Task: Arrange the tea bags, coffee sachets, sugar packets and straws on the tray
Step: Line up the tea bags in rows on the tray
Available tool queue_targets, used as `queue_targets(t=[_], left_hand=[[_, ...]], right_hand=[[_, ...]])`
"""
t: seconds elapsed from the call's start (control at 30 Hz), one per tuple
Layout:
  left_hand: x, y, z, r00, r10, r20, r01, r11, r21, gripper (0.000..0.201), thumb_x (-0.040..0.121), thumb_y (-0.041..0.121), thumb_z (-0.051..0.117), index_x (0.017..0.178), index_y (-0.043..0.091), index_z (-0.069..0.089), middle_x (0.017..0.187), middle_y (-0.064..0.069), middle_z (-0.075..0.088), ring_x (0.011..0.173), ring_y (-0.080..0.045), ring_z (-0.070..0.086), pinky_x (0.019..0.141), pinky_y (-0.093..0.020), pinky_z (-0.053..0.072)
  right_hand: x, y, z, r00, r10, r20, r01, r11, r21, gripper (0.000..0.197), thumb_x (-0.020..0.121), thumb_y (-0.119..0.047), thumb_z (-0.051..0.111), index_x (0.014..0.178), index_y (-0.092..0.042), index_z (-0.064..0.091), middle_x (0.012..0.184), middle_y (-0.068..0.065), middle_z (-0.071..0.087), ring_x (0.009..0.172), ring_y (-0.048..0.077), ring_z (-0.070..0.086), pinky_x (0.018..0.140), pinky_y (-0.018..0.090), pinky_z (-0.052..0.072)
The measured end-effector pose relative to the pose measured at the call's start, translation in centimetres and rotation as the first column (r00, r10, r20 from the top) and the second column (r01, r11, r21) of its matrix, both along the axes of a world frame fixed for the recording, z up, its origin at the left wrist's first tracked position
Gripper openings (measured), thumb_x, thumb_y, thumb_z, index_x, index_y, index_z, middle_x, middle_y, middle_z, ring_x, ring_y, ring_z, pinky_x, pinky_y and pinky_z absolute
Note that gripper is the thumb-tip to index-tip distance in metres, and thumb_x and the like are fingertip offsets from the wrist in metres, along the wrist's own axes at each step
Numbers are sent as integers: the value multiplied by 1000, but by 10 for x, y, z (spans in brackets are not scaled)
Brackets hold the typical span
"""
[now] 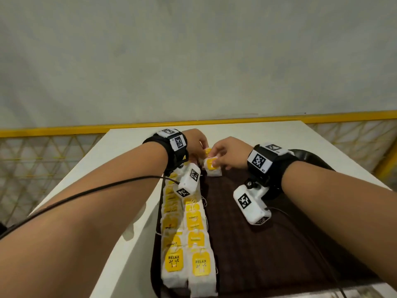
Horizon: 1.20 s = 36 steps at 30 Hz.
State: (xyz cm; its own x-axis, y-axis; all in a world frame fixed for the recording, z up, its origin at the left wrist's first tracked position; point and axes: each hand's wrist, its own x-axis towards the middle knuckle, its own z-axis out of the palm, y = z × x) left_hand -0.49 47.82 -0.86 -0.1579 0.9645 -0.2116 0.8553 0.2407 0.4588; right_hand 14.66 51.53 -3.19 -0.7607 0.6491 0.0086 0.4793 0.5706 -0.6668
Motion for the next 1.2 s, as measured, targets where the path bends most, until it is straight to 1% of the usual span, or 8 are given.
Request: queue_targets(t=[0.07, 0.2, 0.4, 0.53, 0.7, 0.83, 1.07, 1.2], left_hand=[[-7, 0, 3, 998, 14, 59, -15, 1000, 13, 17, 77, 3, 72, 82, 18, 64, 99, -17, 71, 82, -25, 66, 83, -39, 57], [-17, -4, 10, 993, 28, 112, -29, 1000, 7, 17, 79, 0, 70, 90, 12, 67, 97, -15, 71, 85, -23, 67, 80, -31, 55], [-9, -6, 6, 1000, 13, -27, -12, 1000, 9, 23, 82, 10, 70, 105, 13, 69, 75, 5, 64, 67, -7, 62, 42, -6, 42], [-9, -4, 4, 997, -3, -75, 5, 1000, 20, 23, 83, 11, 69, 106, 11, 70, 86, -1, 66, 68, -7, 59, 42, -7, 39], [-17, -1, 3, 997, -10, -81, 13, 999, 44, 20, 85, 11, 67, 105, 9, 70, 84, 1, 64, 64, -2, 56, 47, -10, 39], [-19, 3, -1, 995, 11, -96, -5, 998, 63, 19, 88, 14, 64, 104, 7, 69, 81, 1, 63, 64, -3, 55, 58, -16, 43], [-16, 5, -4, 999, 37, -30, -35, 998, 61, 5, 88, 11, 63, 93, 12, 66, 78, 3, 64, 64, -2, 59, 58, -17, 44], [-15, 3, -2, 999, 25, -44, -22, 998, 60, 11, 84, 9, 68, 95, 11, 70, 69, 7, 61, 62, -3, 58, 58, -16, 44]], right_hand=[[1, 4, -1, 994, -62, -94, 60, 998, -30, 7, 86, -17, 69, 88, -11, 66, 78, 7, 64, 67, 17, 60, 53, 21, 51], [3, 13, -5, 952, -231, -199, 212, 971, -112, 10, 87, -14, 67, 81, -11, 59, 74, 6, 62, 65, 15, 60, 57, 23, 53], [-7, 6, -12, 967, -240, -89, 215, 950, -225, 11, 83, -9, 69, 89, -11, 60, 91, 14, 62, 92, 33, 66, 77, 44, 58], [-12, 4, -13, 957, -265, -120, 238, 950, -204, 20, 78, -2, 70, 80, -15, 56, 99, 24, 65, 88, 35, 66, 81, 51, 56], [-3, 11, -13, 962, -242, -128, 216, 958, -188, 22, 73, 2, 73, 83, -12, 59, 75, 8, 61, 62, 18, 60, 67, 36, 57], [1, 15, -10, 982, -180, -59, 169, 974, -150, 21, 75, 2, 71, 82, -15, 62, 76, 4, 59, 70, 19, 59, 68, 34, 57], [5, 14, -1, 993, 86, 76, -65, 967, -247, 18, 88, -1, 61, 102, -13, 64, 93, 6, 65, 79, 14, 60, 68, 23, 52], [-1, 7, 0, 1000, 5, -17, -8, 980, -198, 19, 84, 7, 63, 95, -9, 63, 76, 4, 59, 51, 3, 57, 48, 13, 46]])
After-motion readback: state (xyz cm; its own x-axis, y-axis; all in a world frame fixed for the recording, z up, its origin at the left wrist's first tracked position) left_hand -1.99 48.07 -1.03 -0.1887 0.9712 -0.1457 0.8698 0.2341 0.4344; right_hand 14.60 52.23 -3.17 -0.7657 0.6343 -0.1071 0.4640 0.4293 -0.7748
